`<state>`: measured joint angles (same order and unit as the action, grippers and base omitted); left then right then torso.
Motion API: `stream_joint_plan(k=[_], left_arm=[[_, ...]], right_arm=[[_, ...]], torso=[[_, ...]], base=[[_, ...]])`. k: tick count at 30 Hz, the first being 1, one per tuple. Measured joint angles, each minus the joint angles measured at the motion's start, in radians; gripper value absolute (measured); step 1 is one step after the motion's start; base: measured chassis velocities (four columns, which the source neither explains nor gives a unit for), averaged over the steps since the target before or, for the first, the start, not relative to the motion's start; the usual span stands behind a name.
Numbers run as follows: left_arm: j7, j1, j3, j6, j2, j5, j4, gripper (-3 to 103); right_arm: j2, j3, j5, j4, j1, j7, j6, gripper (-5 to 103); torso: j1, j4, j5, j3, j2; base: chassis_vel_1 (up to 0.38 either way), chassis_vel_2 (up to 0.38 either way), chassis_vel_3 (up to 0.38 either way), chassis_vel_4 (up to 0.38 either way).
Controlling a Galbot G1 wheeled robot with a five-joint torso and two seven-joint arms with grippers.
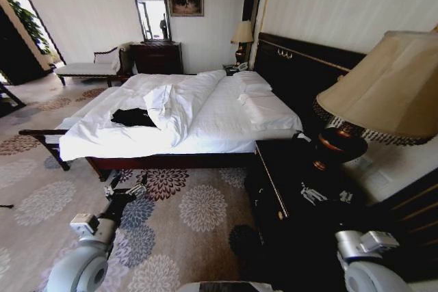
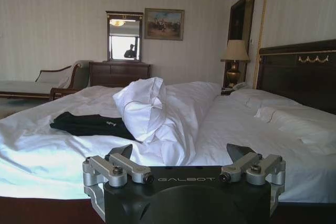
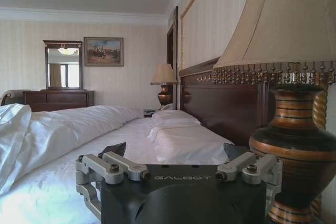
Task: Fold the clothes on the bed.
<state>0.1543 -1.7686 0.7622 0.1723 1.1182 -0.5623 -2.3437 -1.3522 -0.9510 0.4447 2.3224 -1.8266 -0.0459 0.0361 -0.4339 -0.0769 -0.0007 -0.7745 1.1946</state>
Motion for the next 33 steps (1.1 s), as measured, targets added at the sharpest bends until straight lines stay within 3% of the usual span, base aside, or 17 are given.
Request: stream_joint_plan(k=[33], left_arm=[[-0.001, -0.027, -0.006, -0.011, 0.017, 0.010, -0.004, 100]], right_arm=[[-0.007, 0.010, -0.006, 0.002, 0.002, 0.004, 0.007, 100]], torso=[[0.000, 0.0001, 0.0000, 0.000, 0.000]], base=[[-0.110, 0.103, 0.107, -0.106]])
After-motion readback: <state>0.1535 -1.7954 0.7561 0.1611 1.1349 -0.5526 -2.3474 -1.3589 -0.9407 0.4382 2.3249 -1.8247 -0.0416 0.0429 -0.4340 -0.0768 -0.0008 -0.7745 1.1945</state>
